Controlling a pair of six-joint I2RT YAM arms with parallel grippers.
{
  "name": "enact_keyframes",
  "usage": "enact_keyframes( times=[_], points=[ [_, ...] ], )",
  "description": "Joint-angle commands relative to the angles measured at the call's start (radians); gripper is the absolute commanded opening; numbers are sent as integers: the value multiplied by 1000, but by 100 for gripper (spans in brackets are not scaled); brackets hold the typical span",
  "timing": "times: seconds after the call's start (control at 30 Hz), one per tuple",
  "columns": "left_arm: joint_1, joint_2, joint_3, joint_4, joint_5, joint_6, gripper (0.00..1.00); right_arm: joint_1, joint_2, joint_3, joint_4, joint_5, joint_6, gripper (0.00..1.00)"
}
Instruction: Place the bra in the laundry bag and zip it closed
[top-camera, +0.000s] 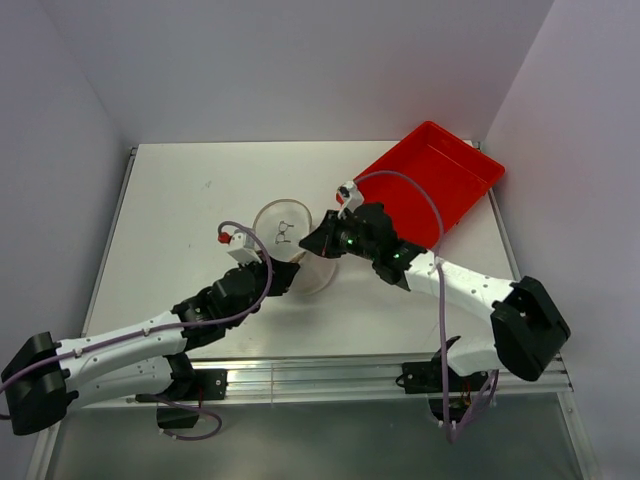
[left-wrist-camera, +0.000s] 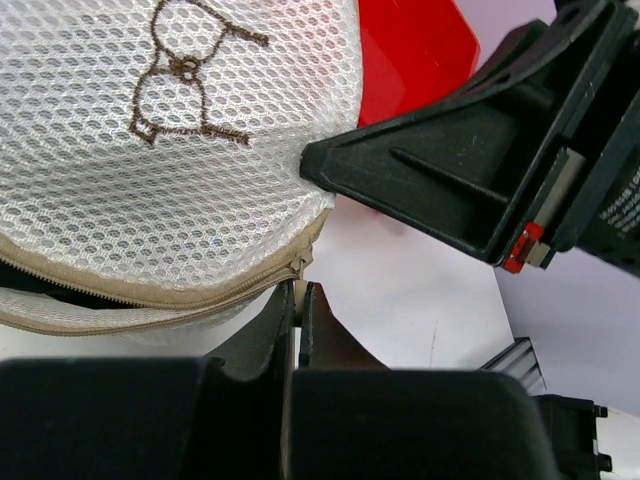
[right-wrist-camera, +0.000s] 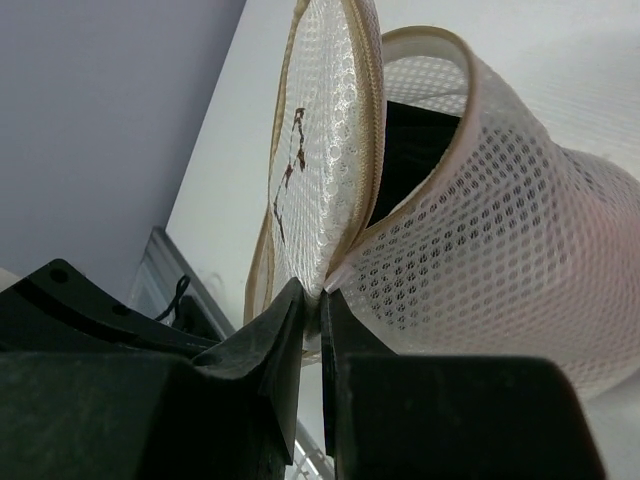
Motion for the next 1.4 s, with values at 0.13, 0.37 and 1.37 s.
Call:
enact_keyframes(
  times=[0.13,0.37,1.37],
  points=[
    [-2,-87,-31,-133,-58,63,0,-74,177,262,-96,-85,-167,0],
    [-2,-67,7,-75,-20,88,9,-67,189,284,-114,-127,-174,0],
    [-2,95,81,100,37,83,42,-46,87,166,-54,-112,-140,0]
  ],
)
